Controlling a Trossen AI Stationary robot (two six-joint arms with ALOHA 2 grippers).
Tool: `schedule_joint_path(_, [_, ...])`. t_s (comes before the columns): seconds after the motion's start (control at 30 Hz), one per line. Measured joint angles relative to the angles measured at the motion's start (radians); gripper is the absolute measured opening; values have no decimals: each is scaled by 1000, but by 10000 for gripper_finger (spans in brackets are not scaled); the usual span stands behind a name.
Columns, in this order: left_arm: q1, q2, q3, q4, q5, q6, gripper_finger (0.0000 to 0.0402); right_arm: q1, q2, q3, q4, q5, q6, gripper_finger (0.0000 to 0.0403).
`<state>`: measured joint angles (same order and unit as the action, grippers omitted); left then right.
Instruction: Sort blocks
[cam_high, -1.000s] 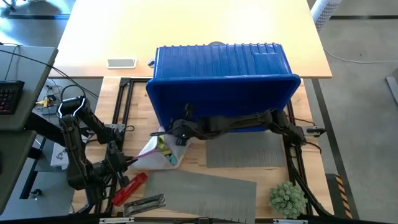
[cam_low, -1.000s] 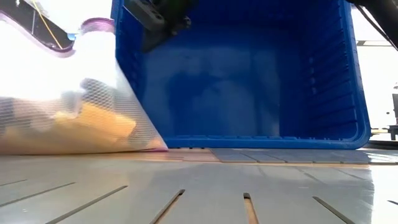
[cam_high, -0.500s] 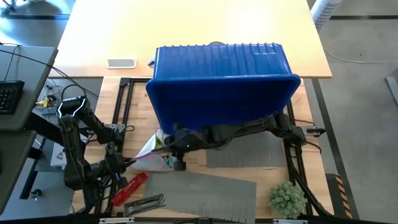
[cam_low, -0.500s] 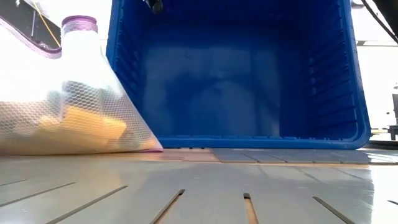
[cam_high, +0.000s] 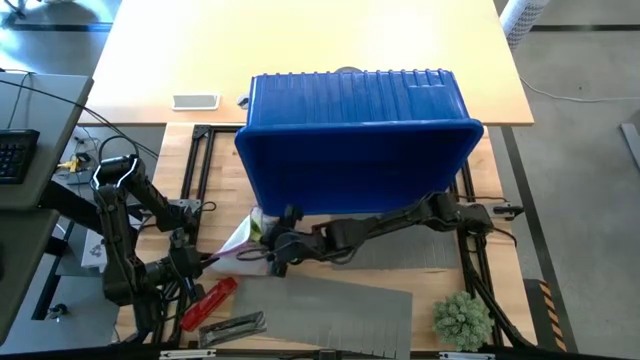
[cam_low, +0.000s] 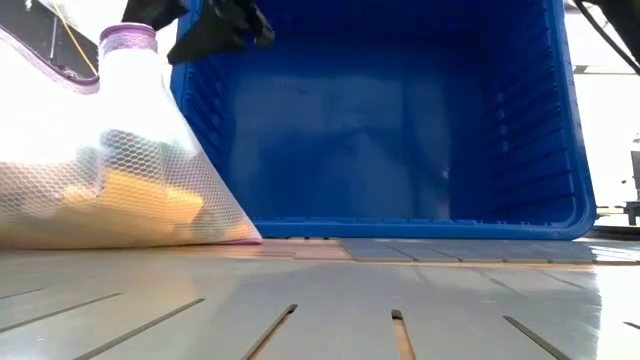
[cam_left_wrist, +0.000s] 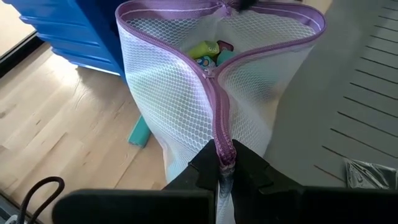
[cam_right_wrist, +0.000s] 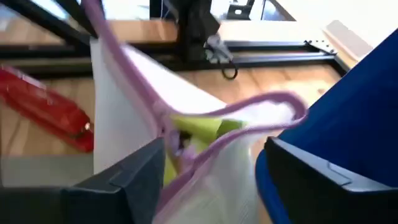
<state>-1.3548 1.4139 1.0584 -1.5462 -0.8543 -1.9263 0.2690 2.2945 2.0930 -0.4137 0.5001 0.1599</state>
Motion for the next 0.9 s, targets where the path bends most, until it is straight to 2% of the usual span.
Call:
schedule_joint_path(0.13, [1, 0, 0, -5, -2, 9, 0, 4, 34, 0, -15, 45, 44, 273])
schedule_joint_path(0.27, [0, 0, 0, 1, 8, 8, 0, -24, 48, 0, -143, 143, 116, 261])
schedule_joint_path(0.33, [-5, 0, 0, 7, 19, 8, 0, -37, 40, 0, -220, 197, 131, 238])
schedule_joint_path(0.4, [-9, 0, 0, 12, 20, 9, 0, -50, 37, 0, -277, 233, 125, 197])
schedule_joint_path(0.57, [-11, 0, 0, 40, 14, 29, 0, -85, 37, 0, -336, 241, 101, 31])
schedule_joint_path(0.6, [-11, 0, 0, 52, 11, 42, 0, -93, 37, 0, -331, 251, 98, 18])
schedule_joint_path(0.9, [-21, 0, 0, 114, -7, 100, 0, -111, -85, -2, -308, 312, 132, 6])
